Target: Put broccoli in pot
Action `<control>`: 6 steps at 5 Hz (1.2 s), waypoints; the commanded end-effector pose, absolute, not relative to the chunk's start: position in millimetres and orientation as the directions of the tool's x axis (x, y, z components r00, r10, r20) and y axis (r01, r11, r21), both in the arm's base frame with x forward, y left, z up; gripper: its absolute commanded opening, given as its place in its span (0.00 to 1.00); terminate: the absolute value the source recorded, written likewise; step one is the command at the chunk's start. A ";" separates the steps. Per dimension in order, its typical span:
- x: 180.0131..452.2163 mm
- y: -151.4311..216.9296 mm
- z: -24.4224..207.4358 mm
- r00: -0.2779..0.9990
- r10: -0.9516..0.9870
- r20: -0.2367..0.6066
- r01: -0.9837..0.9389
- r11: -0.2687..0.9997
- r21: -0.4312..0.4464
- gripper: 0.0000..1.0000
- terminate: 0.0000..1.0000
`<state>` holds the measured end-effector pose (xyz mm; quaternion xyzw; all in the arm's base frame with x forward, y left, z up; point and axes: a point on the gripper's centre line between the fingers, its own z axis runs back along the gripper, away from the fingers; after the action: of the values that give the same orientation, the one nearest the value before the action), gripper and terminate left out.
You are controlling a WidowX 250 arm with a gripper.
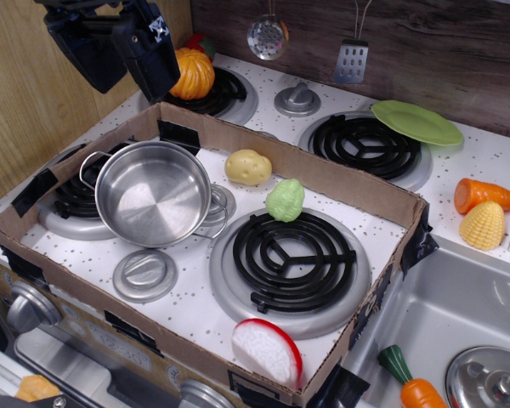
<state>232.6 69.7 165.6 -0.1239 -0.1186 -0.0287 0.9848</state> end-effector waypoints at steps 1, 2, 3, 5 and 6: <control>232.6 69.7 165.6 0.970 -0.027 0.241 0.086 0.968 -0.237 1.00 0.00; 250.4 65.8 164.5 0.975 -0.105 0.195 0.134 0.980 -0.146 1.00 0.00; 266.7 60.9 159.1 0.975 -0.147 0.169 0.166 0.981 -0.102 1.00 0.00; 288.2 43.5 150.4 0.969 -0.174 0.175 0.184 0.982 -0.039 1.00 0.00; 296.0 33.7 141.8 0.973 -0.195 0.121 0.199 0.980 -0.017 1.00 0.00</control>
<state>291.5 28.8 127.5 -0.0237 -0.0336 -0.1032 0.9938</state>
